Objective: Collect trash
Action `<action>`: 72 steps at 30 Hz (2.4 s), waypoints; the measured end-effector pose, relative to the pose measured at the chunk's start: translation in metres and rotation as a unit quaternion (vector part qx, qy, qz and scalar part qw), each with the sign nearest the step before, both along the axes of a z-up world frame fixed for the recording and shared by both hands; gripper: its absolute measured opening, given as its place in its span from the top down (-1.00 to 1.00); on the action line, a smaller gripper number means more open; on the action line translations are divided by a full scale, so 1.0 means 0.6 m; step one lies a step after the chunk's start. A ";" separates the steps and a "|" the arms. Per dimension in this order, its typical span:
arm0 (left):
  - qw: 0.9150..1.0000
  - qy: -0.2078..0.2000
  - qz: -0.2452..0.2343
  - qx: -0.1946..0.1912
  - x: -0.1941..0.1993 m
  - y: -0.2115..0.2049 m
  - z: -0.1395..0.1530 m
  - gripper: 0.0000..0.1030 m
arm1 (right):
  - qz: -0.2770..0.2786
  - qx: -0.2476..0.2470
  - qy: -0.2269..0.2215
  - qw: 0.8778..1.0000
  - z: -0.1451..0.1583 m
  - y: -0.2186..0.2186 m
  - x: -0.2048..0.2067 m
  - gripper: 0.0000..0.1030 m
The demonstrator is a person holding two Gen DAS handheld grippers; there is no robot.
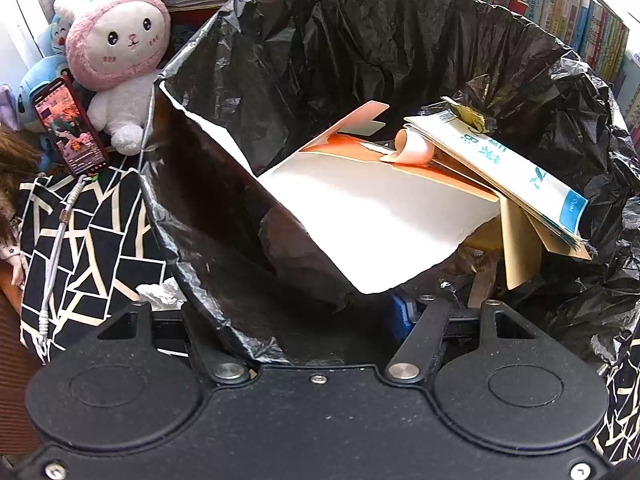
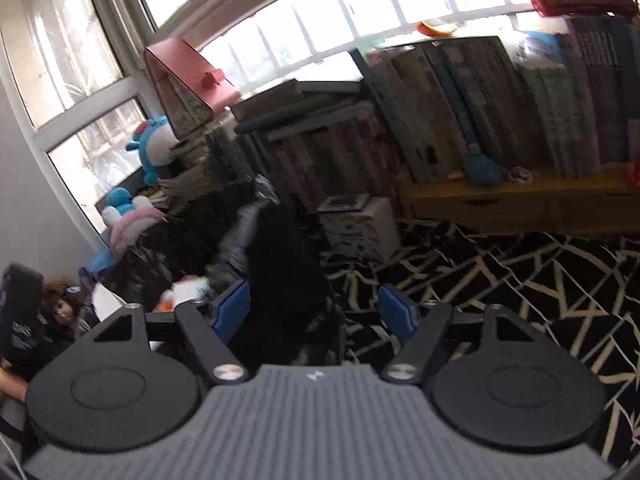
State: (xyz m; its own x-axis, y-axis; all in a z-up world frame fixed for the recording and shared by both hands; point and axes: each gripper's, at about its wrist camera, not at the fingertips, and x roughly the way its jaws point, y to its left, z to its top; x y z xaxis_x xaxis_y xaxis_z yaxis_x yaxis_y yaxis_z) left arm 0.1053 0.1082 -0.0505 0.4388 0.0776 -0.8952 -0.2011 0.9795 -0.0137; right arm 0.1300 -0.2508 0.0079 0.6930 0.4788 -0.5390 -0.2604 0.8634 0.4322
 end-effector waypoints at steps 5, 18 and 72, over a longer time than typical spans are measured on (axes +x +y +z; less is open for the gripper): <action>0.999 0.009 0.010 0.035 0.004 -0.010 0.002 -0.26 | 0.021 -0.034 0.063 0.997 -0.124 -0.001 -0.026 -0.18; 0.993 0.035 0.058 0.100 0.017 -0.004 0.004 -0.26 | 0.056 0.049 0.145 0.987 -0.285 0.057 0.059 -0.09; 0.986 0.044 0.153 0.053 -0.003 0.096 -0.004 -0.37 | 0.126 -0.086 0.117 0.981 -0.285 0.128 0.087 0.95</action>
State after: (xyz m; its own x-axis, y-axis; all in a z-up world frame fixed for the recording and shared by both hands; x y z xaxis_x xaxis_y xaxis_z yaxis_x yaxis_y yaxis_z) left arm 0.1033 0.1659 -0.0526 0.3006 0.2889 -0.9089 -0.4835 0.8676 0.1158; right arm 0.1823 -0.1737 -0.1629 0.4117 0.5067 -0.7574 -0.3848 0.8501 0.3595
